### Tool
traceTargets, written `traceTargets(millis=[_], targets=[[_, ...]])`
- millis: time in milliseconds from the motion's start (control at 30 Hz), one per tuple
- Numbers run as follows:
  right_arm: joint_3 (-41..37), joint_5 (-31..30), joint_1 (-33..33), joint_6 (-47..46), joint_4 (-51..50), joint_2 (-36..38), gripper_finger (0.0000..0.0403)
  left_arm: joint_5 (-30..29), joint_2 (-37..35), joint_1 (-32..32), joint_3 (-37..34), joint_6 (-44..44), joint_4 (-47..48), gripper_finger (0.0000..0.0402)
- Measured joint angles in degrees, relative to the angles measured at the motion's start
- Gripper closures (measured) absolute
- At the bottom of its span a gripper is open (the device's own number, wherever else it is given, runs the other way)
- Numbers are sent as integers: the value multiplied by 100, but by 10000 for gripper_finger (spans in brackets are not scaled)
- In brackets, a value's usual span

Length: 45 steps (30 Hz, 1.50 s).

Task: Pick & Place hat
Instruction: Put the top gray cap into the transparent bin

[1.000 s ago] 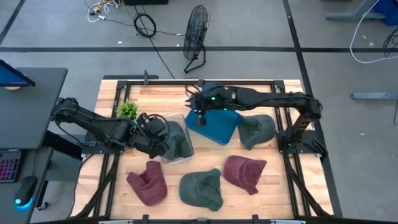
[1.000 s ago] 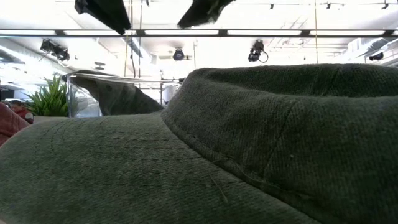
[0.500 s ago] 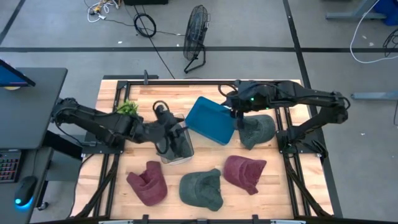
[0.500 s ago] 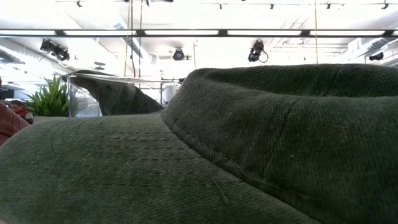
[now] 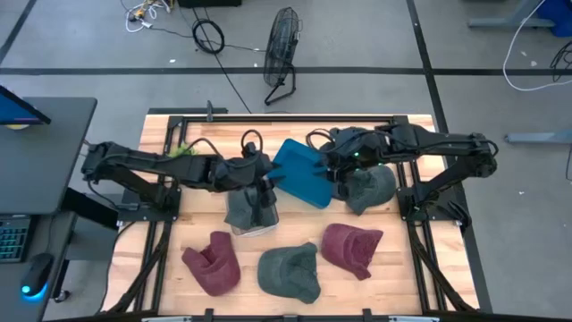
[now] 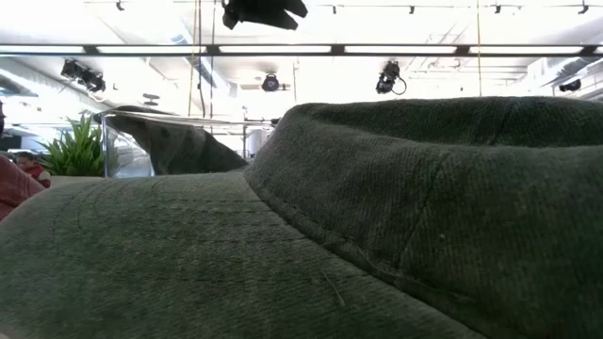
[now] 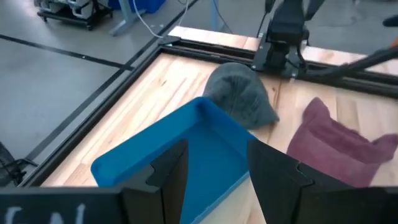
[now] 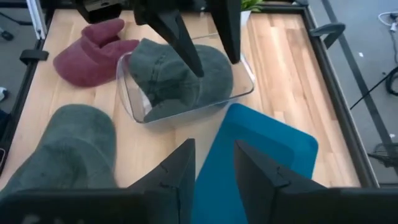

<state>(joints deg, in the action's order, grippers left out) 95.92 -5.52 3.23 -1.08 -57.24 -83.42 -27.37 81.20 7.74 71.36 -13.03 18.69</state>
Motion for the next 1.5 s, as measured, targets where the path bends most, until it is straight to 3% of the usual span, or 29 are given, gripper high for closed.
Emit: traceTargets(millis=[233, 500, 767, 900, 1000, 1167, 1367, 1500], targets=[[-4, -2, 2, -86, -25, -91, 281, 71, -261, 310, 1, -202, 942, 254], [-4, -2, 2, -168, -223, -84, 284, 86, -595, 1232, 2, -2261, 3197, 323], [-4, -2, 2, -348, -294, -84, 284, 102, -428, 1777, -653, -3506, 3279, 393], [-4, -2, -1, -428, -392, -84, 284, 105, -417, 1782, -900, -3909, 3110, 396], [-4, -20, 1, -433, -702, -84, 284, 43, -417, 1782, -590, -3697, 3047, 392], [-6, -395, 2, -475, -1088, -82, 283, -369, -421, 1758, 267, -2547, 2702, 381], [-9, -321, 54, -298, 187, -99, 283, -511, -430, 1419, 611, -838, 1078, 340], [-9, -236, 56, -67, 387, -123, 283, -519, -438, 1286, 611, -775, 919, 313]])
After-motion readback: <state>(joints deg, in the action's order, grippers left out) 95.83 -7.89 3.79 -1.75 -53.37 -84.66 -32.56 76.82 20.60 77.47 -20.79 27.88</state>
